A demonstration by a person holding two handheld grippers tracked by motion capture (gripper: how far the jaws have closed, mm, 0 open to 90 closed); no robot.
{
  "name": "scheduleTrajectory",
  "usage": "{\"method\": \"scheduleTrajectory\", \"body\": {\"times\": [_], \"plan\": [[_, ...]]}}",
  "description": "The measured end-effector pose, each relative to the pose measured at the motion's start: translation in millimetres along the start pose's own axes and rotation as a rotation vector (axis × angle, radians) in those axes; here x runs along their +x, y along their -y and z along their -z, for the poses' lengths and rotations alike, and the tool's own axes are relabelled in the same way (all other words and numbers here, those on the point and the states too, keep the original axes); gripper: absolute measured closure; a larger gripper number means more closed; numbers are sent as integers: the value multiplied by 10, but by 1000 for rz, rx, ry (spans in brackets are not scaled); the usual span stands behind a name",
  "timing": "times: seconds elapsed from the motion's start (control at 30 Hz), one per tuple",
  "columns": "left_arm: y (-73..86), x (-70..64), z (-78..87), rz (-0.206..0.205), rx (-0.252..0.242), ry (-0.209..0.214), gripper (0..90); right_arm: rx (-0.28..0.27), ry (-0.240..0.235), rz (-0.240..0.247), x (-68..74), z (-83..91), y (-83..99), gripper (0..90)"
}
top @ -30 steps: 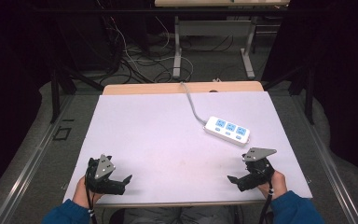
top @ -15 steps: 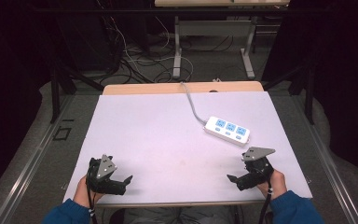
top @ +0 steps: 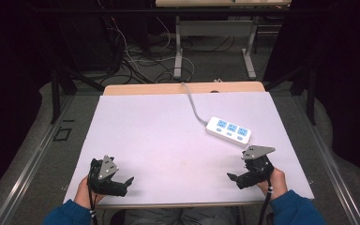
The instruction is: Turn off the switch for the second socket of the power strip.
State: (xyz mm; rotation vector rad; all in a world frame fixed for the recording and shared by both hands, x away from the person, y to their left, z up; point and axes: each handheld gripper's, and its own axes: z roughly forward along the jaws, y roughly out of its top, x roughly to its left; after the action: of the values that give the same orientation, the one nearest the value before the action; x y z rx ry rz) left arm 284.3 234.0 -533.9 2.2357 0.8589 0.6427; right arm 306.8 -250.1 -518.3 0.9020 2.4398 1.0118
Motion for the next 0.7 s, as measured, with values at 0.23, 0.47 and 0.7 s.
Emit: {"method": "scheduleTrajectory", "body": {"times": [0.23,0.47,0.7], "plan": [[0,-15,-12,7,1,8,2,-27,18,10,-20,-2,-87,4],[-2,-19,-19,2,6,11,2,-24,17,10,-59,-33,-135,4],[-6,-25,-19,-7,2,5,2,-13,14,13,-133,-112,-173,5]]}}
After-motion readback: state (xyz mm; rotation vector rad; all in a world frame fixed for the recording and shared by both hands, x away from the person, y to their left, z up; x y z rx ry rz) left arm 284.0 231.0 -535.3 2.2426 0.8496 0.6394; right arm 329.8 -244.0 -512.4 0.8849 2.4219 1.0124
